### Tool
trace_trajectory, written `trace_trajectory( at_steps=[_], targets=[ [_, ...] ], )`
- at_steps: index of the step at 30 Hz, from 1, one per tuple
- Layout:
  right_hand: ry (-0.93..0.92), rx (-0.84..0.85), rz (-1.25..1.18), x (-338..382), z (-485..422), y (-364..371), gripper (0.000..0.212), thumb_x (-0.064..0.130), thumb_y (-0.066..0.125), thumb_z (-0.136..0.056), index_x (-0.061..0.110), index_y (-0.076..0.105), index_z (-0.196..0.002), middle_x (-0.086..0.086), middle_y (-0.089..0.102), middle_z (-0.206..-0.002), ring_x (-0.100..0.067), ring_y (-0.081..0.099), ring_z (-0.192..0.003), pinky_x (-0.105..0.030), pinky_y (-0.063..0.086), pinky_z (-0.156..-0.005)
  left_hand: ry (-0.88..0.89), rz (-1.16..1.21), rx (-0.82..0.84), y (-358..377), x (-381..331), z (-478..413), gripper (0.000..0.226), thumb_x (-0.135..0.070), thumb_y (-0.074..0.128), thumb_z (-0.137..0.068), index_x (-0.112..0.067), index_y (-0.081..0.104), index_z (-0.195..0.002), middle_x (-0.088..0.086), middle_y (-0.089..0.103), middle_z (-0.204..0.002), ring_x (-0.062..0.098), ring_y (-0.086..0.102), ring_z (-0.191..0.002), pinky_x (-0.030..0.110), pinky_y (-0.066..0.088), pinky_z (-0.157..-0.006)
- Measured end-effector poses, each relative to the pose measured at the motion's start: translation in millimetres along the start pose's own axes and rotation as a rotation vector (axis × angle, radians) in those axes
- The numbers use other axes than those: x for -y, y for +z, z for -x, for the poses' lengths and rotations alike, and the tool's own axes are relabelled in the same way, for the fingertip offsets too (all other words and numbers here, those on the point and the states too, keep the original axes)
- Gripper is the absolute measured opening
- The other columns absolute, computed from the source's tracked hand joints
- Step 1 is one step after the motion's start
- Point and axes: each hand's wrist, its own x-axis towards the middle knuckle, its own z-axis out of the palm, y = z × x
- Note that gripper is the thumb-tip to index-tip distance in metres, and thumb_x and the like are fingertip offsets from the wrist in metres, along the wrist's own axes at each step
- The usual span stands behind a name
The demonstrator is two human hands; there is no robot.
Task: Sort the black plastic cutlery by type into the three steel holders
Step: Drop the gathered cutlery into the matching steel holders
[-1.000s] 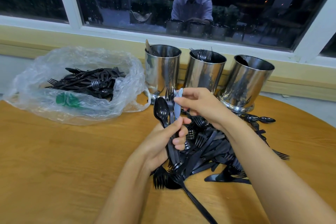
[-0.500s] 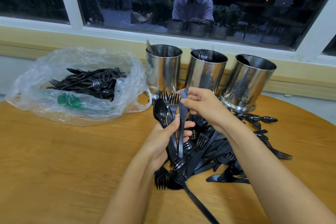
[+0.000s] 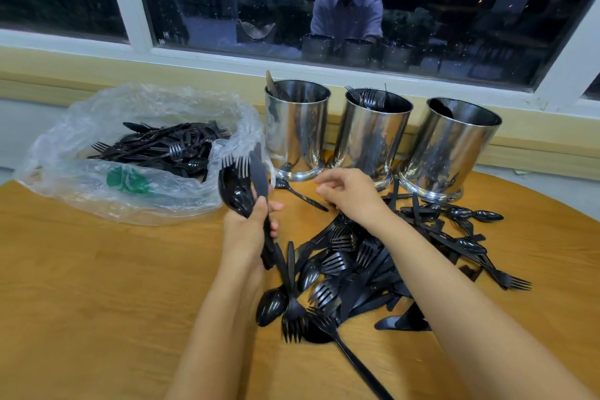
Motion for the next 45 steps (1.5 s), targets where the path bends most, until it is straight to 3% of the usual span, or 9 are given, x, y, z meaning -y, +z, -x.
trace_trajectory(
  at_steps=[4, 8, 11, 16, 26, 30, 36, 40, 45],
  targets=[
    [-0.019, 0.024, 0.352, -7.2, -23.6, 31.1, 0.022, 0.011, 0.060, -0.094, 0.008, 0.067, -0.115, -0.008, 0.066, -0.104, -0.019, 0.060, -0.094, -0.030, 0.050, -0.087, -0.002, 0.055, -0.061, -4.8, 0.1, -4.5, 0.021, -0.011, 0.041, -0.105, -0.015, 0.062, -0.100, 0.001, 0.064, -0.076, 0.008, 0.045, -0.050, 0.018, 0.039, -0.046],
    [-0.024, 0.015, 0.802, 0.6, -29.5, 48.5, 0.007, 0.001, 0.057, -0.091, 0.006, 0.060, -0.089, -0.009, 0.063, -0.096, -0.030, 0.060, -0.096, -0.032, 0.042, -0.066, -0.017, 0.081, -0.059, -5.6, 0.1, -5.2, 0.022, -0.012, 0.041, -0.105, -0.016, 0.062, -0.101, 0.000, 0.063, -0.076, 0.008, 0.046, -0.050, 0.018, 0.040, -0.047],
    [-0.063, 0.014, 0.950, 2.7, -27.1, 54.6, 0.034, -0.012, 0.053, -0.084, 0.010, 0.035, -0.064, -0.004, 0.043, -0.072, -0.029, 0.058, -0.095, -0.032, 0.034, -0.063, -0.023, 0.076, -0.060, -5.3, 0.6, -5.9, 0.022, -0.013, 0.042, -0.105, -0.016, 0.063, -0.101, -0.003, 0.065, -0.072, 0.009, 0.047, -0.053, 0.021, 0.041, -0.051],
    [-0.131, 0.024, 1.038, 0.8, -22.4, 55.1, 0.019, -0.007, 0.051, -0.089, 0.006, 0.061, -0.099, -0.011, 0.061, -0.109, -0.029, 0.049, -0.112, -0.031, 0.033, -0.071, -0.053, 0.070, -0.042, -2.3, 2.1, -3.2, 0.021, -0.013, 0.043, -0.105, -0.015, 0.063, -0.098, -0.001, 0.065, -0.072, 0.010, 0.048, -0.053, 0.025, 0.040, -0.055],
    [-0.230, 0.142, 1.127, -5.8, -15.8, 48.2, 0.033, -0.007, 0.047, -0.091, 0.001, 0.050, -0.123, -0.018, 0.045, -0.130, -0.034, 0.045, -0.119, -0.037, 0.043, -0.088, -0.104, 0.129, 0.001, 0.6, 3.6, -1.1, 0.020, -0.012, 0.042, -0.105, -0.013, 0.062, -0.109, 0.000, 0.065, -0.073, 0.010, 0.049, -0.053, 0.020, 0.042, -0.047],
    [-0.163, 0.089, 0.915, -5.9, -14.5, 35.8, 0.029, -0.012, 0.049, -0.089, 0.001, 0.054, -0.115, -0.015, 0.041, -0.125, -0.033, 0.055, -0.099, -0.037, 0.042, -0.072, -0.152, 0.190, 0.037, 2.4, 5.1, -1.4, 0.020, -0.012, 0.043, -0.104, -0.012, 0.062, -0.111, 0.002, 0.063, -0.075, 0.010, 0.047, -0.054, 0.020, 0.043, -0.045],
    [0.011, -0.162, 0.080, -11.8, 15.8, -2.8, 0.028, 0.009, 0.040, -0.102, 0.015, 0.064, -0.089, 0.006, 0.051, -0.069, -0.006, 0.043, -0.064, -0.024, 0.036, -0.060, -0.236, 0.234, 0.082, 7.8, 10.9, -0.3, 0.019, -0.014, 0.044, -0.104, -0.011, 0.062, -0.108, 0.000, 0.062, -0.069, 0.011, 0.044, -0.053, 0.020, 0.041, -0.045],
    [0.220, -0.175, -0.531, -17.1, 66.3, -12.4, 0.029, 0.019, 0.042, -0.104, 0.018, 0.066, -0.120, 0.018, 0.056, -0.086, 0.000, 0.045, -0.074, -0.020, 0.039, -0.074, -0.297, 0.274, 0.138, 20.0, 18.3, 7.6, 0.019, -0.017, 0.046, -0.103, -0.009, 0.060, -0.111, 0.000, 0.060, -0.067, 0.010, 0.044, -0.052, 0.019, 0.041, -0.045],
    [0.264, -0.222, -0.896, -16.2, 108.5, -2.1, 0.023, 0.005, 0.055, -0.096, 0.020, 0.070, -0.103, 0.003, 0.068, -0.084, -0.007, 0.056, -0.075, -0.023, 0.049, -0.070, -0.329, 0.266, 0.222, 35.7, 27.9, 20.0, 0.029, -0.028, 0.049, -0.100, -0.007, 0.055, -0.117, 0.000, 0.059, -0.067, 0.009, 0.045, -0.053, 0.019, 0.043, -0.047]
  ],
)
